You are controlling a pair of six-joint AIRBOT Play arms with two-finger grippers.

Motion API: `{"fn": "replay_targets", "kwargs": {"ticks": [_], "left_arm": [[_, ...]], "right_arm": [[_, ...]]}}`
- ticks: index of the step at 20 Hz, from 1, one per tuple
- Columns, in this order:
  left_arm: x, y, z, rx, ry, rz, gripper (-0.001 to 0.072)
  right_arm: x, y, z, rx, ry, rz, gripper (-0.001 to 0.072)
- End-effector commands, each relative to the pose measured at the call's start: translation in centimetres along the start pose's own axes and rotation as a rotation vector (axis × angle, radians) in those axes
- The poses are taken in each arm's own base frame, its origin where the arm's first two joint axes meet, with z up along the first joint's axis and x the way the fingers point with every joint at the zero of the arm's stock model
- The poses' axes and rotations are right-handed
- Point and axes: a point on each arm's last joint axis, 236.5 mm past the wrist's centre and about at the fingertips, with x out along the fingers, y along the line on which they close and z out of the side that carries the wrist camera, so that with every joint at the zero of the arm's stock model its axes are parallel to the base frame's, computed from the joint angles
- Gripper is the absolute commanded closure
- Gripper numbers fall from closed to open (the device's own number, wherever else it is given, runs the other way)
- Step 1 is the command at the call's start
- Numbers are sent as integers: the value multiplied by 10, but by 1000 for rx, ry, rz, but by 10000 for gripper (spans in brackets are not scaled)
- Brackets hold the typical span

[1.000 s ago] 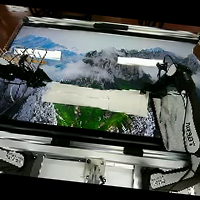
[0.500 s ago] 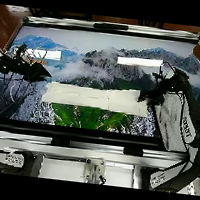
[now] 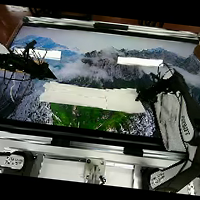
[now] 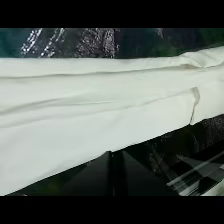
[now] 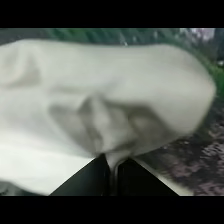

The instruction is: Fold the shirts.

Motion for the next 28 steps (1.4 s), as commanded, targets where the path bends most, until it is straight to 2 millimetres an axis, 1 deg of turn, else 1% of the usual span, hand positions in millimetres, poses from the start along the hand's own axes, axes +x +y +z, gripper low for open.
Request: {"fn": "replay_targets", "kwargs": {"ticks": [1,2,5,7,8,11,12,14,16,17,18,19,20,21,22,23,24,26,27,28], "left_arm": [[29,-35,-13,76,53,-19,670],[45,-48,-18,105,62,-22,671],[102,-85,-40,113,82,-58,671],[136,-114,-63,85,128,-133,671],[149,-127,-67,68,127,-165,671],[184,-172,-76,26,102,-252,671],[195,-180,-84,27,111,-258,671],[218,-191,-114,15,182,-257,672],[235,-205,-146,44,254,-259,671],[242,-213,-161,55,281,-266,671],[247,-220,-171,53,297,-276,672],[251,-224,-177,54,305,-284,671],[252,-224,-177,54,303,-282,671],[249,-220,-170,45,294,-282,672],[242,-214,-156,37,271,-283,672],[231,-207,-138,33,235,-284,672],[216,-196,-115,31,189,-274,673],[166,-165,-66,47,76,-228,673],[133,-144,-42,47,12,-185,673],[97,-122,-21,41,-57,-137,673]], "right_arm": [[-54,54,-8,-79,-90,128,653],[-75,66,-18,-108,-114,138,653],[-125,91,-59,-169,-131,141,653],[-151,102,-85,-181,-141,142,653],[-162,108,-98,-186,-144,147,653],[-187,120,-131,-203,-155,157,653],[-195,125,-141,-207,-164,167,653],[-209,137,-155,-213,-194,199,653],[-219,151,-165,-224,-218,245,653],[-222,155,-166,-226,-226,260,653],[-223,159,-166,-228,-231,274,653],[-223,162,-161,-228,-249,280,653],[-223,167,-155,-233,-276,285,653],[-221,174,-150,-244,-291,294,653],[-214,182,-146,-262,-288,300,653],[-205,190,-143,-278,-273,306,653],[-193,199,-138,-294,-259,312,653],[-164,223,-126,-332,-237,327,653],[-146,235,-121,-351,-222,332,653],[-123,248,-118,-371,-202,336,653]]}}
